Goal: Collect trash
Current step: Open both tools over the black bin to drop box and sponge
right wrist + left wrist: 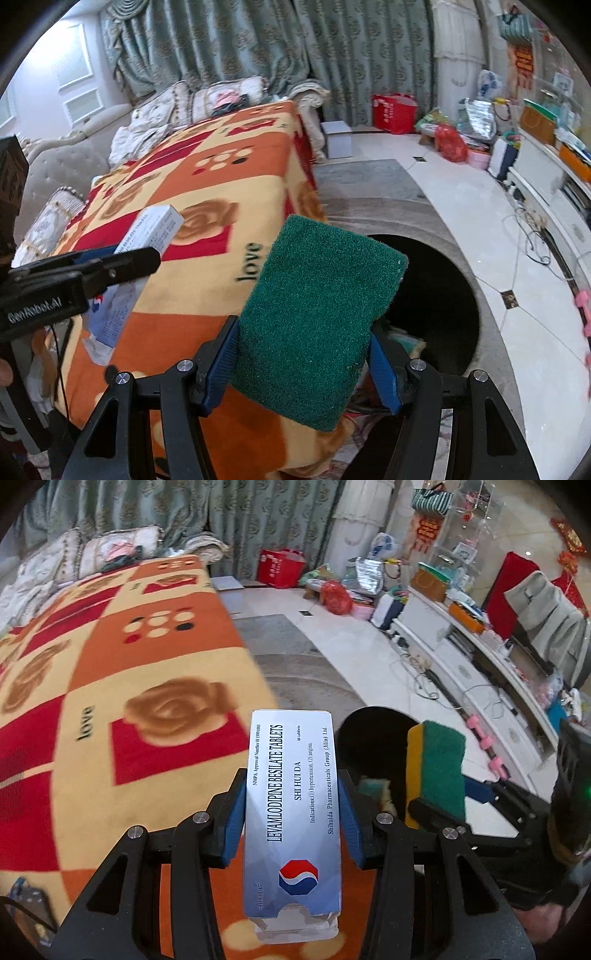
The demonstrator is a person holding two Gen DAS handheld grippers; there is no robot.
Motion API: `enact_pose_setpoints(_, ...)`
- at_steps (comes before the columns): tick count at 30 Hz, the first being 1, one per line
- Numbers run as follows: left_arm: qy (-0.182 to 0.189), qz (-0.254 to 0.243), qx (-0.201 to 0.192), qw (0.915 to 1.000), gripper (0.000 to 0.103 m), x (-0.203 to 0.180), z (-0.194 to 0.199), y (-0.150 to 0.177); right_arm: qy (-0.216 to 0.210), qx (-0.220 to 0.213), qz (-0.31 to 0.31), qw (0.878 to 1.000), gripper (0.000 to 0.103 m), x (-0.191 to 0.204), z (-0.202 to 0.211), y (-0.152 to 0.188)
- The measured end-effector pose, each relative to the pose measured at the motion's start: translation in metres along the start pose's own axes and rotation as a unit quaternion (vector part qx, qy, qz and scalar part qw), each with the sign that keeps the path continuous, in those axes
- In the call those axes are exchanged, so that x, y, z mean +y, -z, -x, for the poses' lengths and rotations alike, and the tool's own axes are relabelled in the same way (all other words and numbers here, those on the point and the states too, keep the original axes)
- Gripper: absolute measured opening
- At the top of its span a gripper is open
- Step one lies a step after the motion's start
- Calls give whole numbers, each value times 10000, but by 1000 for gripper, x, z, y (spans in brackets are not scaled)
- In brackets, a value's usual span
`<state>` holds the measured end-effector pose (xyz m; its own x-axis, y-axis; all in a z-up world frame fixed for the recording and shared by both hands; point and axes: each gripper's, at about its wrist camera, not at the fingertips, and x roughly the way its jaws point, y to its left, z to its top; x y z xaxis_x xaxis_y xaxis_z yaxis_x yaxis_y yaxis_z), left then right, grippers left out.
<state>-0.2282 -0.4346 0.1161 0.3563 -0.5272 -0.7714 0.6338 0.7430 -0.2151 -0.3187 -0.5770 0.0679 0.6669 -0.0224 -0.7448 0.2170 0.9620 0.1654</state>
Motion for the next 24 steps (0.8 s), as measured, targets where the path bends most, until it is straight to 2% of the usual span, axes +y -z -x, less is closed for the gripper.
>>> enact_pose_setpoints(9,359,59,217,9991,44,-31,-43,-19,284,99,-299,9991,62,-42,-8,4)
enact_pose_setpoints(24,456,-42,302,9985,44,-53,-79,-29,322,247,-593,9974,63,-67,-26,11)
